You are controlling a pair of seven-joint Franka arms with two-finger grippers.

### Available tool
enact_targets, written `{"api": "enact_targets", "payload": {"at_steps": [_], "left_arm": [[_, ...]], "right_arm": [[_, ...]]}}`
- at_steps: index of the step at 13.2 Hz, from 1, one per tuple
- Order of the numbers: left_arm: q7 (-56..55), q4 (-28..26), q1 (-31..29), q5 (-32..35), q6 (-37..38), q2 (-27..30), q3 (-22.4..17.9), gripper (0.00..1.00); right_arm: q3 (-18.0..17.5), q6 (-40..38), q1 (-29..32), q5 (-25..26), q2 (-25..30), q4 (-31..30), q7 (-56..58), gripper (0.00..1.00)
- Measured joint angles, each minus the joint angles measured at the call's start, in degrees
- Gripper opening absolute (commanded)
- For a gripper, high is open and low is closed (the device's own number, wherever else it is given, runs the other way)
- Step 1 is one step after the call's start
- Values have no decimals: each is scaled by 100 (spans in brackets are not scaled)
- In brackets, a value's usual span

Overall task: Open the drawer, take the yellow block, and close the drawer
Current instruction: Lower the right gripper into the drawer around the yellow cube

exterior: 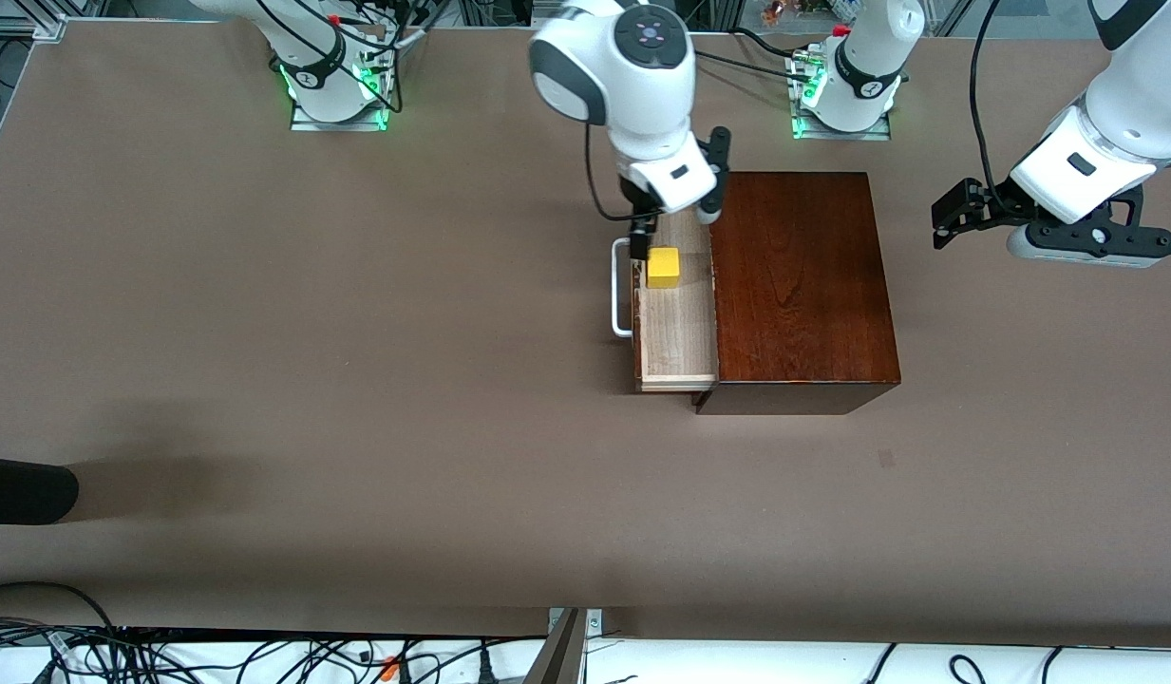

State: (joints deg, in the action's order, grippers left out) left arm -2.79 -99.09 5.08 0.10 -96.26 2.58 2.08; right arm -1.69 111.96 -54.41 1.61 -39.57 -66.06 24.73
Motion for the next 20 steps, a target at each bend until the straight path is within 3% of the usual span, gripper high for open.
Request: {"api": "enact_targets", "payload": {"at_steps": [8,20], "left_arm": [[-1,17,-5,15,14,-2,34,100],[-2,122,-5,15,27,-6,37,100]], "right_arm": [[2,324,-218,574,-518,41,149,100],[31,355,-232,646,-761,55,223,100]]}}
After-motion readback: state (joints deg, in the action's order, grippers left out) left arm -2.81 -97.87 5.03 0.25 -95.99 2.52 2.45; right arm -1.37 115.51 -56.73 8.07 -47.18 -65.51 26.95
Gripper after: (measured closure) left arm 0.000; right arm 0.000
